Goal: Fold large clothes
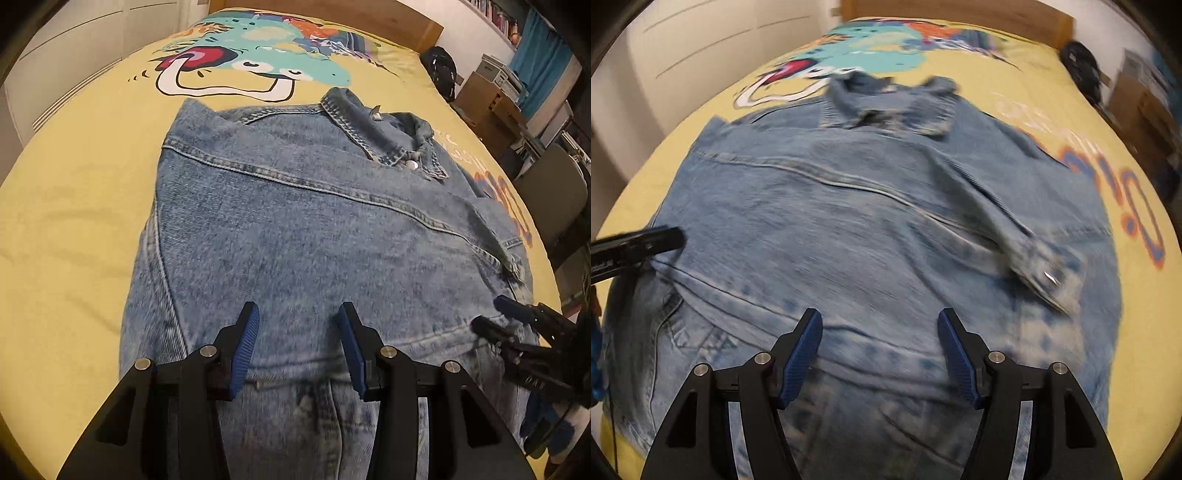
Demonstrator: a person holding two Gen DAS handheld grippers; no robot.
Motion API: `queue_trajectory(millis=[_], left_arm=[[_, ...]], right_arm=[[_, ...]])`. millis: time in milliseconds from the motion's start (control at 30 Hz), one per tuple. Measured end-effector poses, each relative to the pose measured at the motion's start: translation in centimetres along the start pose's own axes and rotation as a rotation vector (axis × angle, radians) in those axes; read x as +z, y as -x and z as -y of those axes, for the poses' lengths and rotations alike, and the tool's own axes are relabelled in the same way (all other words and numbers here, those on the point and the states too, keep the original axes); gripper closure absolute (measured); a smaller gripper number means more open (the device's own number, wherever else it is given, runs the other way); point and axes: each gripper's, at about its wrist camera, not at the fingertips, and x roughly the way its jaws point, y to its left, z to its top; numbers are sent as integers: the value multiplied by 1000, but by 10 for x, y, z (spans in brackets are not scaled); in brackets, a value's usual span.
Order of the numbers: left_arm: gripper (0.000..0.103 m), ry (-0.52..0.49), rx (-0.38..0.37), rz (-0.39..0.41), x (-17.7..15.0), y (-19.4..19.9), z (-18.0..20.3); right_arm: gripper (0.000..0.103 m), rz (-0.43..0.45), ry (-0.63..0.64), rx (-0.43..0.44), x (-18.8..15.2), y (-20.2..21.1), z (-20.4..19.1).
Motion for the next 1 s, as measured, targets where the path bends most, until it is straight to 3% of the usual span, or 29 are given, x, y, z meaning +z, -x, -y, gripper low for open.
queue_trajectory(millis=[233,300,467,1000], left_arm=[[64,-12,19,0,-8,20,6],[56,-15,24,7,-11,28,8],[49,-30,33,25,-20,54,14],[37,-17,64,34,-69,117,12]], right_arm=[[36,70,-36,-28,-14,48,24],[36,92,-47,-33,-19,62,30],[36,138,-73,-40,-32,99,42],[36,194,-174,-65,-123,182,88]])
